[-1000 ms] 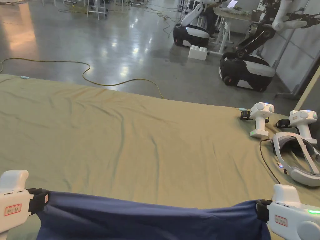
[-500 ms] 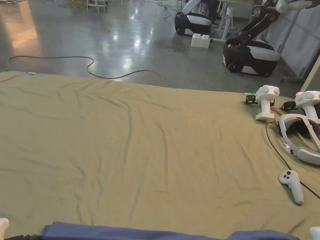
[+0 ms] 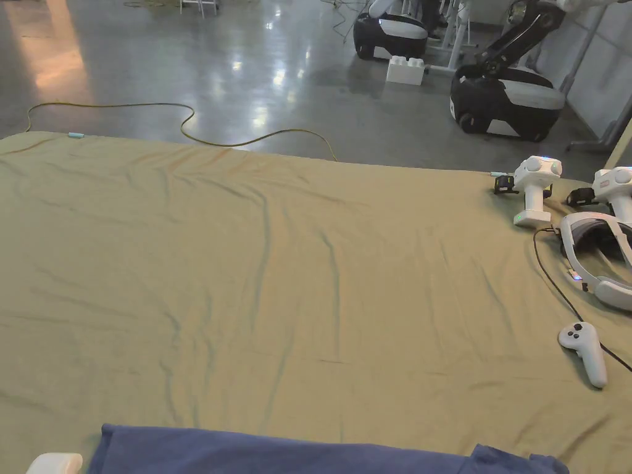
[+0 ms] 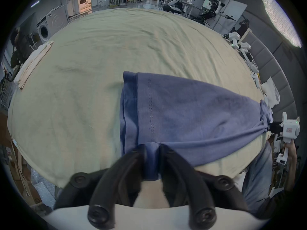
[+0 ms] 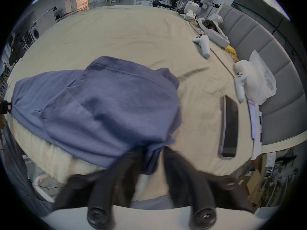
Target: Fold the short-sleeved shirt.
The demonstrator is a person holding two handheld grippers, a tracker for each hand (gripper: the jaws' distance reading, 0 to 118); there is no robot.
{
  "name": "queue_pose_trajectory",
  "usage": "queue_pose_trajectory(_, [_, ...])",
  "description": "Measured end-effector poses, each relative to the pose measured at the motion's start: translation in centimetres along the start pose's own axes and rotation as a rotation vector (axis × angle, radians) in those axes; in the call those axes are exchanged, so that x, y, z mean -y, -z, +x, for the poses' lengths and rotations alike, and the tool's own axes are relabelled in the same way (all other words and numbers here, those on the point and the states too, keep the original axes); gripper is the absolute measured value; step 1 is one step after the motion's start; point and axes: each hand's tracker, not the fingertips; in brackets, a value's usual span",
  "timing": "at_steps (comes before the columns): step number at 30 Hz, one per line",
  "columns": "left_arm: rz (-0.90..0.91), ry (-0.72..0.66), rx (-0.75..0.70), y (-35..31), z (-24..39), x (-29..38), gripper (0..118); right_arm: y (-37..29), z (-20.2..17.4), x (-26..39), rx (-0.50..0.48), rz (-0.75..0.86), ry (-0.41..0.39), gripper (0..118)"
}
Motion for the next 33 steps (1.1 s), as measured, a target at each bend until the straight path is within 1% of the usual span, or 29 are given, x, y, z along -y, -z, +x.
queue_pose_trajectory(1, [0.010, -0.013, 0.010, -0.4, -0.1, -0.1, 54, -0.4, 0.0, -0.2, 0.056, 0.014, -0.012, 66])
queue_pose_trajectory(2, [0.021, -0.018, 0.014, -0.7, 0.0, -0.4, 62, -1.0, 0.0, -0.4, 0.099, 0.037, -0.012, 66])
queue_pose_trajectory(3, [0.046, -0.015, 0.004, -1.1, 0.3, -0.6, 63, -1.7, 0.2, -0.8, 0.100, 0.071, 0.001, 65])
queue_pose_trajectory(6, [0.164, 0.024, -0.015, -2.3, 1.2, -1.5, 63, -3.8, -0.2, -2.1, 0.083, 0.190, 0.084, 65])
queue_pose_trajectory(9, [0.293, 0.032, 0.025, -3.3, 2.9, -2.7, 63, -5.9, -1.1, -3.6, -0.011, 0.377, 0.161, 65])
queue_pose_trajectory(11, [0.376, 0.029, 0.039, -4.0, 4.2, -3.7, 63, -7.1, -2.5, -4.8, -0.050, 0.472, 0.193, 65])
queue_pose_trajectory(12, [0.424, 0.031, 0.022, -4.4, 4.9, -4.2, 62, -7.5, -3.2, -5.4, -0.068, 0.532, 0.202, 65])
queue_pose_trajectory(16, [0.609, 0.065, -0.028, -6.3, 8.1, -5.8, 62, -9.7, -6.2, -7.6, -0.061, 0.723, 0.219, 65])
queue_pose_trajectory(20, [0.793, 0.129, -0.075, -8.7, 11.2, -7.1, 62, -12.9, -8.7, -9.2, -0.061, 0.939, 0.258, 64])
queue_pose_trajectory(22, [0.853, 0.154, -0.103, -9.7, 12.3, -7.6, 60, -14.1, -9.6, -9.9, -0.063, 1.010, 0.257, 62])
queue_pose_trajectory(23, [0.878, 0.167, -0.108, -10.2, 12.8, -7.7, 58, -14.5, -10.1, -10.3, -0.055, 1.038, 0.252, 59])
queue_pose_trajectory(24, [0.901, 0.177, -0.112, -10.6, 13.1, -7.9, 48, -14.8, -10.4, -10.6, -0.052, 1.061, 0.250, 49])
queue_pose_trajectory(26, [0.926, 0.173, -0.121, -11.2, 13.8, -8.3, 30, -15.6, -11.1, -11.4, -0.046, 1.080, 0.259, 20])
queue_pose_trajectory(27, [0.935, 0.171, -0.124, -11.5, 13.9, -8.4, 23, -15.8, -11.2, -11.6, -0.039, 1.081, 0.275, 12])
queue_pose_trajectory(28, [0.937, 0.164, -0.130, -11.8, 14.1, -8.5, 19, -15.9, -11.4, -11.9, -0.034, 1.086, 0.294, 9])
queue_pose_trajectory(29, [0.937, 0.158, -0.130, -11.9, 14.2, -8.8, 13, -16.1, -11.3, -12.1, -0.053, 1.095, 0.308, 2])
queue_pose_trajectory(30, [0.942, 0.155, -0.128, -12.1, 14.3, -8.8, 5, -16.2, -11.3, -12.2, -0.078, 1.103, 0.312, 0])
queue_pose_trajectory(31, [0.957, 0.155, -0.138, -12.3, 14.5, -8.7, 5, -16.3, -11.5, -12.4, -0.072, 1.109, 0.311, 0])
queue_pose_trajectory(32, [0.980, 0.149, -0.167, -12.4, 14.6, -8.6, 3, -16.4, -11.6, -12.5, -0.071, 1.115, 0.300, 0])
queue_pose_trajectory(33, [0.984, 0.148, -0.166, -12.4, 14.6, -8.6, 1, -16.5, -11.7, -12.6, -0.072, 1.121, 0.283, 0])
